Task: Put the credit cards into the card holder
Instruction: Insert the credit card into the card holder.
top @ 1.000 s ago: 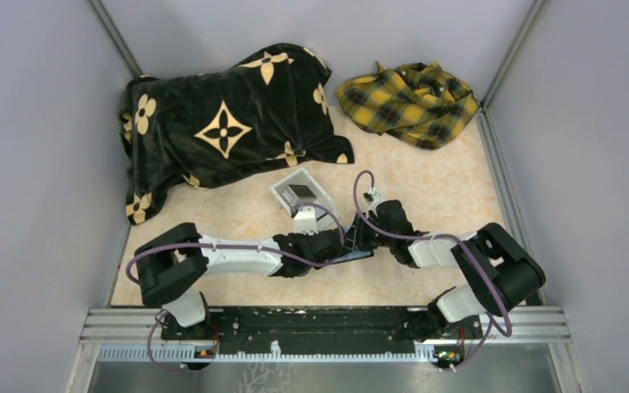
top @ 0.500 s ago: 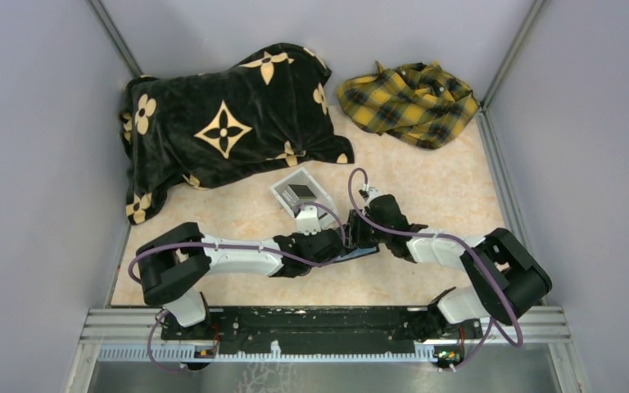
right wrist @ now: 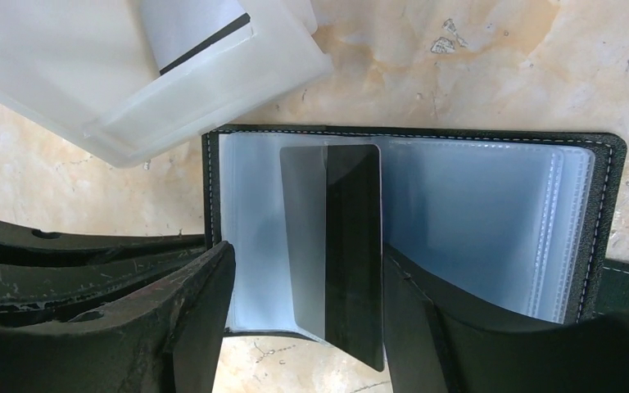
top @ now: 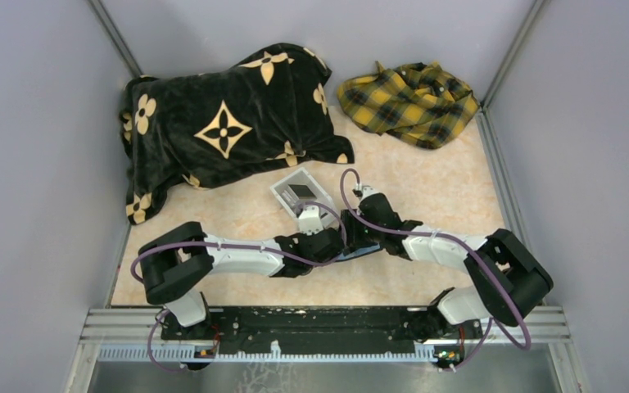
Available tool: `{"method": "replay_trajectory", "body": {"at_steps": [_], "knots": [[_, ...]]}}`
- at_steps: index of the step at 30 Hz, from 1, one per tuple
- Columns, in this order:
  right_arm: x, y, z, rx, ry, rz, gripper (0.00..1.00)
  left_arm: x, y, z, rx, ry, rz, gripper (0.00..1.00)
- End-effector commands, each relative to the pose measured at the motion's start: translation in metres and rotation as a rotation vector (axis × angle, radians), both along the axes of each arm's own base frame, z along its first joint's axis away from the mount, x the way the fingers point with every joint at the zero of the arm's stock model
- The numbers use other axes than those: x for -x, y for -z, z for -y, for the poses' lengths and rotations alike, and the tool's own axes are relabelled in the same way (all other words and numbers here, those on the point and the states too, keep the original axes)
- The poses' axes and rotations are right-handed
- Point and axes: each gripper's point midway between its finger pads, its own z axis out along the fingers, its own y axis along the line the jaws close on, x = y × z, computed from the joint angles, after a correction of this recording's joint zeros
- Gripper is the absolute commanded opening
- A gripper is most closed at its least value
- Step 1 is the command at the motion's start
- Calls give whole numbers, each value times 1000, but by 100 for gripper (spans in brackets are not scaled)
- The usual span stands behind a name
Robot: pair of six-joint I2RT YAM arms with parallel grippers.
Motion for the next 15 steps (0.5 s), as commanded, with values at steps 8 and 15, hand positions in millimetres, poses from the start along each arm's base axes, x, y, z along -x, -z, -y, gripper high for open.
{"method": "replay_trajectory", "body": {"at_steps": [8,15], "knots": [[16,34,50,229,133,-84,63,68,82,-79,-297,74,-305,16],[2,6,44,156,161,11,62,70,85,-81,-298,75,-315,16]]}}
